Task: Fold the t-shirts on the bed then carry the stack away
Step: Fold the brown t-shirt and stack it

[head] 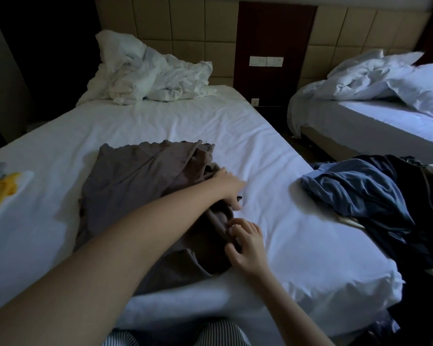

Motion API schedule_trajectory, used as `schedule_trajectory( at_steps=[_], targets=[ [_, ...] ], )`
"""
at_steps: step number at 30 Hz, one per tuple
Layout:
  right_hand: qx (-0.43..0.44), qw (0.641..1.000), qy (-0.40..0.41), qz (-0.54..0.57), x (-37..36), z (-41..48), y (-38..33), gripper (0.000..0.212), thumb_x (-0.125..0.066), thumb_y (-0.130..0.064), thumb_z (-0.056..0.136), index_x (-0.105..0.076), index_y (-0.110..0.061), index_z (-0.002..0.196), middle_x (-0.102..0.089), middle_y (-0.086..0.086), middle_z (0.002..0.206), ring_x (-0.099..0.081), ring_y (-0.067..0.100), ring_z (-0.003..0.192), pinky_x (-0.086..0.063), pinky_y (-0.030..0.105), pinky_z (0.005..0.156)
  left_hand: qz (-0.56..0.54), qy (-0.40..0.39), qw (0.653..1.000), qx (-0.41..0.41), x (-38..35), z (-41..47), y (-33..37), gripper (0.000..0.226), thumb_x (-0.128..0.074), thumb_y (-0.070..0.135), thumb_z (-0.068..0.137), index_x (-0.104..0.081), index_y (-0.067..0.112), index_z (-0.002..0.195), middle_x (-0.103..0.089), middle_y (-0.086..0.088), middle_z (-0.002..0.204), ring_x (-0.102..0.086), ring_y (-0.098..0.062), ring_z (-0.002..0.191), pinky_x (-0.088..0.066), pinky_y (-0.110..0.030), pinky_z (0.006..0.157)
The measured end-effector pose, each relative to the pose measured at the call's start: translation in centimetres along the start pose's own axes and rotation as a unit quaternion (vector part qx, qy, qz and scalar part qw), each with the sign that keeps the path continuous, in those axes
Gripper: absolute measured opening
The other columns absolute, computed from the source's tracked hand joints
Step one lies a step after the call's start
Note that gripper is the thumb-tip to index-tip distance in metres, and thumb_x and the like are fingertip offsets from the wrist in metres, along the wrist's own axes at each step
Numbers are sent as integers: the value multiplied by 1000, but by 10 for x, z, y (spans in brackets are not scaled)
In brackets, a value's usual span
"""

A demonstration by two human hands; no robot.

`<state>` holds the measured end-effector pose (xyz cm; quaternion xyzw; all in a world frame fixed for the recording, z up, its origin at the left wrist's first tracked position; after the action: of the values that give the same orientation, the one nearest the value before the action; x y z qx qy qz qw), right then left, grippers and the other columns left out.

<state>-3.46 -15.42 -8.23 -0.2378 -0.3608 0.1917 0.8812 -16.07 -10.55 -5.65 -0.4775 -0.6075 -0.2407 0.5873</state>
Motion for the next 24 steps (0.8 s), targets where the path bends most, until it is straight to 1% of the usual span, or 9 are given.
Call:
schedule_trajectory(
  at_steps=[2, 6, 8, 10, 13, 18, 20, 22, 24],
  targets=[
    [-4, 1000, 6, -2, 0, 0, 1, 18, -46, -25, 64, -47, -7, 66, -60, -2, 89, -54, 19, 83, -36, 32, 79, 21, -59, 998, 17, -9, 5, 2, 37, -56, 48, 85, -56, 22, 111, -59, -4, 119, -52, -26, 116, -33, -39, 98],
    [-19, 1000, 4, -1, 0, 0, 4, 20, -46, -26, 66, -52, -8, 71, -61, -2, 92, -54, 17, 88, -37, 30, 81, 35, -28, 999, 10, -3, 4, 4, 14, -55, 24, 92, -62, 16, 101, -63, -5, 110, -60, -28, 105, -42, -37, 84],
    [-23, 1000, 7, -3, 2, -1, 4, 19, -48, -27, 68, -55, -10, 74, -61, -4, 94, -55, 15, 90, -35, 27, 82, -56, 21, 998, 29, 6, 2, -3, 11, -56, 18, 90, -65, 14, 95, -64, -8, 105, -61, -30, 100, -42, -34, 74],
    [-19, 1000, 12, -10, 2, 0, 4, 19, -54, -31, 75, -57, -12, 76, -61, -4, 94, -56, 13, 90, -35, 24, 83, -231, 121, 965, 45, 39, -2, -13, 9, -60, 19, 87, -65, 15, 82, -65, -12, 94, -62, -30, 95, -42, -31, 72],
    [-25, 999, 27, -10, 6, 1, 6, 24, -60, -35, 83, -57, -13, 73, -61, -2, 87, -58, 17, 80, -44, 31, 75, -495, 270, 824, 53, 114, -16, -37, 13, -63, 16, 88, -69, 5, 88, -66, -11, 89, -59, -18, 86, -41, -26, 77],
    [-134, 976, 161, -65, 55, -19, 21, 25, -51, -27, 76, -45, -13, 56, -57, 3, 73, -49, 21, 71, -34, 29, 68, -756, 308, 578, -12, 190, -52, -81, 13, -57, 10, 92, -59, 14, 80, -59, -2, 80, -57, -15, 78, -51, -27, 79],
    [-166, 966, 168, -110, 63, -30, 24, 18, -50, -26, 72, -44, -15, 59, -55, 2, 75, -48, 21, 76, -22, 23, 70, -795, 376, 471, 68, 173, -75, -140, 14, -56, 13, 94, -58, 13, 80, -60, -4, 82, -60, -18, 80, -53, -28, 77],
    [-228, 957, 146, -105, 60, -36, 34, 6, -56, -15, 72, -49, -13, 72, -53, 5, 85, -53, 31, 83, -25, 26, 75, -811, 422, 366, 175, 131, -100, -200, 14, -53, 20, 96, -61, 9, 93, -63, -7, 93, -62, -22, 90, -53, -30, 77],
    [-293, 948, 90, -82, 50, -36, 44, 26, -54, -5, 75, -56, -10, 100, -53, 7, 110, -50, 34, 102, -31, 35, 89, -773, 388, 410, 288, 76, -124, -248, 30, -43, 23, 100, -55, 5, 121, -60, -15, 119, -58, -24, 105, -49, -28, 77]
  ],
)
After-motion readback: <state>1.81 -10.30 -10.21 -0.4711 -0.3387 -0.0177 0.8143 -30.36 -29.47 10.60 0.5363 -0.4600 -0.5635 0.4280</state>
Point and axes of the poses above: each hand's wrist, its own z-axis towards the middle knuckle, its own x-axis out of the back of the hand, y = z × x, the point moved 10 cm from there along z, towards the middle knuckle
